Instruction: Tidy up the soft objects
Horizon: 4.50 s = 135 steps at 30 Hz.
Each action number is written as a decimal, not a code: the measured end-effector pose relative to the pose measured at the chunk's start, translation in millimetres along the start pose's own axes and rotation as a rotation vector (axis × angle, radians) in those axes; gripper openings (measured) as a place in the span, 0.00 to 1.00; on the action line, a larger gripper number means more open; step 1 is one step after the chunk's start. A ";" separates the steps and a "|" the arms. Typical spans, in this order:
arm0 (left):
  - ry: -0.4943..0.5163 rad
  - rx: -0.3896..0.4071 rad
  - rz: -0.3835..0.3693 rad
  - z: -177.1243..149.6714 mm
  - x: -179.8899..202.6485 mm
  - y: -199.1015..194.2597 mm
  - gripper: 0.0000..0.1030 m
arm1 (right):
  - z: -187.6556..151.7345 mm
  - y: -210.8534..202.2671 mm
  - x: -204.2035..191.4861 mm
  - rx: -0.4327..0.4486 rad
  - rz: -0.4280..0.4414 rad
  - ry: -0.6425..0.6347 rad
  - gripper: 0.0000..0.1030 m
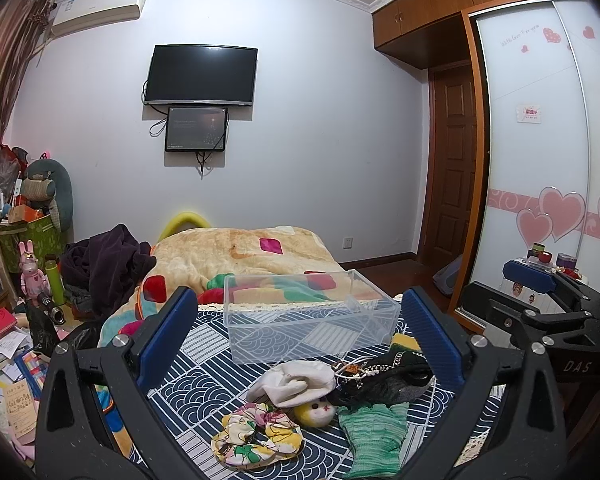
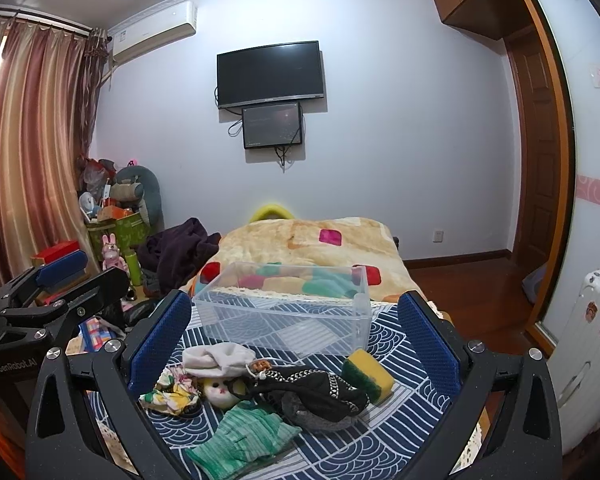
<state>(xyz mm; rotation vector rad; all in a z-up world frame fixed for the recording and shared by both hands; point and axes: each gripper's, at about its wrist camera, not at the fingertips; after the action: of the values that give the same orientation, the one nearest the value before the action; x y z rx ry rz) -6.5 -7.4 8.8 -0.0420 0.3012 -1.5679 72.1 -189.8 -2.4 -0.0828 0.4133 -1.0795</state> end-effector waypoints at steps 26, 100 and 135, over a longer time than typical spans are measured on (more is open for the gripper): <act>-0.008 -0.057 -0.038 -11.5 -3.1 15.7 1.00 | 1.5 3.3 4.4 -0.001 -0.005 0.017 1.00; -0.125 -0.221 -0.135 -25.9 -48.8 105.5 0.23 | 12.9 65.0 32.0 -0.095 -0.039 0.060 0.14; 0.032 -0.489 -0.098 -33.2 -42.6 239.9 0.24 | 21.7 165.7 30.7 -0.276 -0.159 -0.028 0.14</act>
<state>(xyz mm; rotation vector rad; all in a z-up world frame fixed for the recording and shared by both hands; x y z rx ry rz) 221.7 42.5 -68.2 -0.4169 0.7111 -1.5605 231.3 -140.4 -35.1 -0.3802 0.5358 -1.1711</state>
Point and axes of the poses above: each gripper's, at about its wrist camera, not at the fingertips, and y roughly the way its jaws point, x to its right, z to its top, and after that the axes turned 13 degrees about y, right-handed
